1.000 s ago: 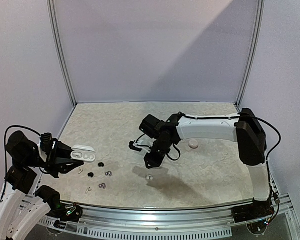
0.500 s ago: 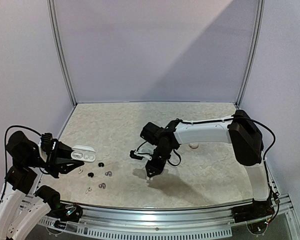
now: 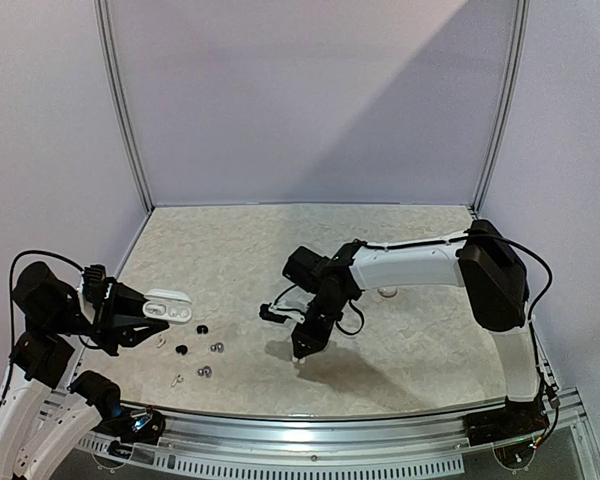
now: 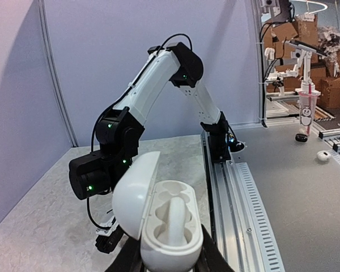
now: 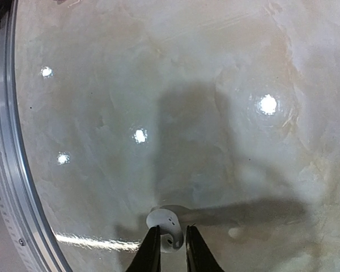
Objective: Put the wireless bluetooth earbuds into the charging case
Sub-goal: Pick up the right earbud from the center of the board.
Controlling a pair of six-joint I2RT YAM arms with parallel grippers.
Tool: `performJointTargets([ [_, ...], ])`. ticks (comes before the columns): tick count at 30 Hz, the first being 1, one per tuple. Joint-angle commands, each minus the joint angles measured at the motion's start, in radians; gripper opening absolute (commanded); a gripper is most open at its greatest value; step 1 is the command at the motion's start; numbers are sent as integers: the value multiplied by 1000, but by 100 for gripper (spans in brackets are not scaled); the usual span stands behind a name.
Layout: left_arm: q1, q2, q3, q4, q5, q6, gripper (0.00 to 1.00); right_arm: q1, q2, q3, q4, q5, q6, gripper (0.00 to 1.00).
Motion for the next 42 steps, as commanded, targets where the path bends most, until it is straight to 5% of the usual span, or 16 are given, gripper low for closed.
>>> performJointTargets([
  [1,-14,-7,-5,-10,-8,13,0,2,-9,-32,-2,-25,7,16],
  [22,-14,-15,-3,-16,-6,19,0,10,-39,-41,-6,-66,43,0],
  [30,-14,-9,-1,-22,-43,0,0,23,-242,100,61,115,97,0],
  [36,-15,-10,-1,-23,-105,-32,0,160,-347,272,142,344,-6,0],
  [42,-20,-13,-9,-3,-153,-87,0,302,-358,348,256,404,-151,0],
])
